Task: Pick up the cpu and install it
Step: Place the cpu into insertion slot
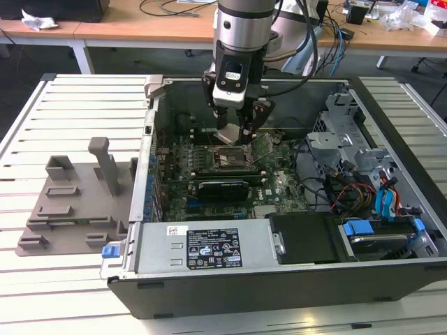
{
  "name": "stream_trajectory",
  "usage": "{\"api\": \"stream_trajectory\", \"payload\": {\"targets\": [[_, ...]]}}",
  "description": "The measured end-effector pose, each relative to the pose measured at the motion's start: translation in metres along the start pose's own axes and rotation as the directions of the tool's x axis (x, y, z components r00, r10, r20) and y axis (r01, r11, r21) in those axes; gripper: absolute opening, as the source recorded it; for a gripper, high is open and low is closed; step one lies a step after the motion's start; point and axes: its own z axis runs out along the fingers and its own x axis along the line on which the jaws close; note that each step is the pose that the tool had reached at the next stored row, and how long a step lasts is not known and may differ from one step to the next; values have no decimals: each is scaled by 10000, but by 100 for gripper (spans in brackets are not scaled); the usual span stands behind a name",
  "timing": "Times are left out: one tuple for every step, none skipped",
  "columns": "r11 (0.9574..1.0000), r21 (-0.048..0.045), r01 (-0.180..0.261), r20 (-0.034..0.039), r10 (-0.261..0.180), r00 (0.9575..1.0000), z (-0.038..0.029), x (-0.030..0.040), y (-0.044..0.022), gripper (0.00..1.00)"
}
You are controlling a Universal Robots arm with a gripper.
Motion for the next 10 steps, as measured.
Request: {"api": "stream_trajectory", "payload": {"targets": [[10000, 1, -69, -3, 69, 10000, 0, 0, 0, 55], [9997, 6, -244, -8, 244, 9997, 1, 0, 0, 55], [9993, 9, -381, -13, 381, 9993, 1, 0, 0, 55], [9987, 11, -506, -17, 506, 9987, 2, 0, 0, 55], [9981, 13, -618, -20, 618, 9981, 2, 0, 0, 55], [9972, 17, -752, -25, 752, 9972, 3, 0, 0, 55], [9966, 19, -827, -28, 828, 9966, 3, 0, 0, 55], [9959, 21, -905, -30, 905, 9959, 3, 0, 0, 55], [9912, 31, -1326, -43, 1326, 9912, 5, 0, 0, 55], [9894, 35, -1452, -47, 1452, 9894, 6, 0, 0, 55]]}}
